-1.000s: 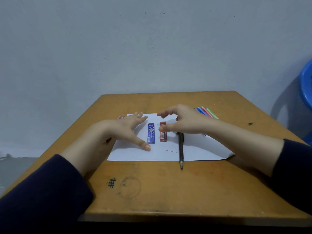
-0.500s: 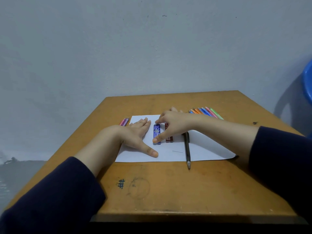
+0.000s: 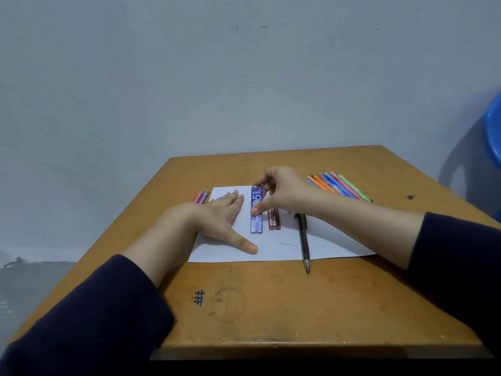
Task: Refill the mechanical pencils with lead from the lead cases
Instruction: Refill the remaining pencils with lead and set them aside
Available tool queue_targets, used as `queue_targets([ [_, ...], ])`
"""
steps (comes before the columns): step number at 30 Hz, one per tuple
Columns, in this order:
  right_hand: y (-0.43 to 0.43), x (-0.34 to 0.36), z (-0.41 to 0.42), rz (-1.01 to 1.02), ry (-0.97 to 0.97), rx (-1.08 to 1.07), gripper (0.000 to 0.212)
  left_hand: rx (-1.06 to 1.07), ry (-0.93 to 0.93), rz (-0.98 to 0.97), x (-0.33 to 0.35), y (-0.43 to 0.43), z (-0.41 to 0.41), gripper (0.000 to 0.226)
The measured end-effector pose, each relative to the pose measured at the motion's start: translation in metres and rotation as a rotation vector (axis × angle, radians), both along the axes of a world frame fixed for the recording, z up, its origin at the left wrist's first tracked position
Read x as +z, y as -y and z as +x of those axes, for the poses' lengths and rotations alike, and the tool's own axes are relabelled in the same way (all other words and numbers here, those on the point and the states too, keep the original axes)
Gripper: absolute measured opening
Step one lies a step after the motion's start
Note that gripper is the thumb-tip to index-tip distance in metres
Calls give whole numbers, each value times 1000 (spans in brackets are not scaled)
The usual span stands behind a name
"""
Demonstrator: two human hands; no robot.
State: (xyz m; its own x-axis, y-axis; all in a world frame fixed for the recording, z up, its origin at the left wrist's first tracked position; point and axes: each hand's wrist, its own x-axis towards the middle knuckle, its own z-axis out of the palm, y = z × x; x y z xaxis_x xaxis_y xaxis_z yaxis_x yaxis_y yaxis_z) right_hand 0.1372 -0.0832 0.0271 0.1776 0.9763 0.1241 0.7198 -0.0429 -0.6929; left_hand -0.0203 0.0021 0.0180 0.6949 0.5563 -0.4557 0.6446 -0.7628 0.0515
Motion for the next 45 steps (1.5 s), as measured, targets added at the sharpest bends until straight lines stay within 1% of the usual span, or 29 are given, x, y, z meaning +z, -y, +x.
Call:
queue_targets([
  [3, 5, 4, 3, 56, -272, -1, 30, -3, 6, -2, 1, 1, 0, 140],
  [6, 12, 9, 6, 119, -483, -24, 16, 10, 38, -36, 2, -1, 0, 139],
  [7, 14, 10, 8, 150, -535, -37, 13, 8, 89, -66, 1, -3, 0, 140],
  [9, 19, 12, 13, 211, -604, -65, 10, 17, 265, -140, -3, -6, 1, 144],
  [12, 28, 14, 20, 273, -673, -97, 10, 80, 526, -180, -3, 3, 5, 136],
  [14, 34, 14, 25, 304, -744, -113, 9, 90, 676, -165, -1, 14, 9, 126],
  [17, 44, 11, 30, 333, -862, -165, 8, 83, 875, -219, -1, 28, 17, 114],
  [20, 52, 5, 33, 318, -1024, -192, 6, 98, 1052, -195, -2, 39, 25, 91],
  [23, 56, 2, 33, 278, -1150, -180, 6, 55, 1172, -108, 0, 48, 28, 71],
  [26, 59, 2, 31, 257, -1300, -149, 9, -18, 1248, 38, -2, 51, 29, 44],
  [28, 62, 1, 30, 229, -1385, -137, 12, -58, 1282, 138, -3, 50, 28, 34],
  [30, 64, 0, 28, 222, -1410, -136, 12, -108, 1314, 224, -5, 47, 28, 36],
  [33, 65, -1, 29, 247, -1429, -161, 19, -162, 1364, 290, -5, 46, 28, 38],
  [39, 65, -5, 30, 283, -1481, -187, 18, -207, 1354, 383, -7, 44, 29, 38],
  [41, 64, -6, 32, 301, -1432, -159, 22, -188, 1354, 382, -8, 43, 29, 38],
  [45, 62, -5, 36, 401, -1198, -59, 32, -130, 1381, 329, -6, 42, 29, 37],
])
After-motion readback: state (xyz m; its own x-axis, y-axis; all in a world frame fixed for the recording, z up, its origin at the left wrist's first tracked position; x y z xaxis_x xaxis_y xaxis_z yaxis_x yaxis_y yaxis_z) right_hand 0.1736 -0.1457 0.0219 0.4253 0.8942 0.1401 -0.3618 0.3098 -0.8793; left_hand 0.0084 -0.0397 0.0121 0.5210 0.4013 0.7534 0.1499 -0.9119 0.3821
